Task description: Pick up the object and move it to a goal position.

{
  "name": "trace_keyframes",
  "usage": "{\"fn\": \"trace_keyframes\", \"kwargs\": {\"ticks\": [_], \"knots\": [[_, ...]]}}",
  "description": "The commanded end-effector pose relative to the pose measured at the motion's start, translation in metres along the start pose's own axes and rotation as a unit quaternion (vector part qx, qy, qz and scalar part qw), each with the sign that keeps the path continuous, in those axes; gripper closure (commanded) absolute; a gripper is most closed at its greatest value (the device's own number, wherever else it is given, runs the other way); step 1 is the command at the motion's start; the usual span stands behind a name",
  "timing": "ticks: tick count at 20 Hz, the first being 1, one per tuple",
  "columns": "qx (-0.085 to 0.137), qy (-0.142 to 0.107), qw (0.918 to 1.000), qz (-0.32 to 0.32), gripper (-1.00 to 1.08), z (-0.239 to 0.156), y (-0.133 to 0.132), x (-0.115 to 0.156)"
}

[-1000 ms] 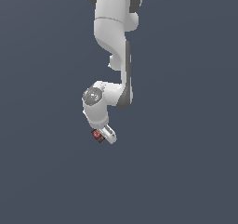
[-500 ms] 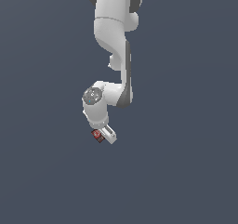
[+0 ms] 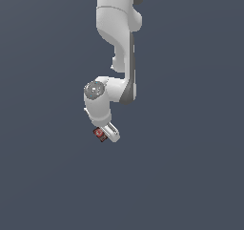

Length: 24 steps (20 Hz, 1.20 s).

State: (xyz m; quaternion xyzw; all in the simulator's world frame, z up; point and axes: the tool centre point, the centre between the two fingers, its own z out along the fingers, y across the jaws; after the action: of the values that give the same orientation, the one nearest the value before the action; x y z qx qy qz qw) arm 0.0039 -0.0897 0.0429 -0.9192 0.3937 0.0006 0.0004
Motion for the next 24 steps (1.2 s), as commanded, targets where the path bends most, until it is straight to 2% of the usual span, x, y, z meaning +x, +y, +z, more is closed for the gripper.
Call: {"fn": "trace_keyframes", "kwargs": {"ticks": [1, 24], "knots": [[0.001, 0.0, 1.0, 0.0, 1.08, -0.013, 0.004, -0.004], [0.0, 0.0, 1.0, 0.001, 1.08, -0.198, 0.064, -0.069]]}}
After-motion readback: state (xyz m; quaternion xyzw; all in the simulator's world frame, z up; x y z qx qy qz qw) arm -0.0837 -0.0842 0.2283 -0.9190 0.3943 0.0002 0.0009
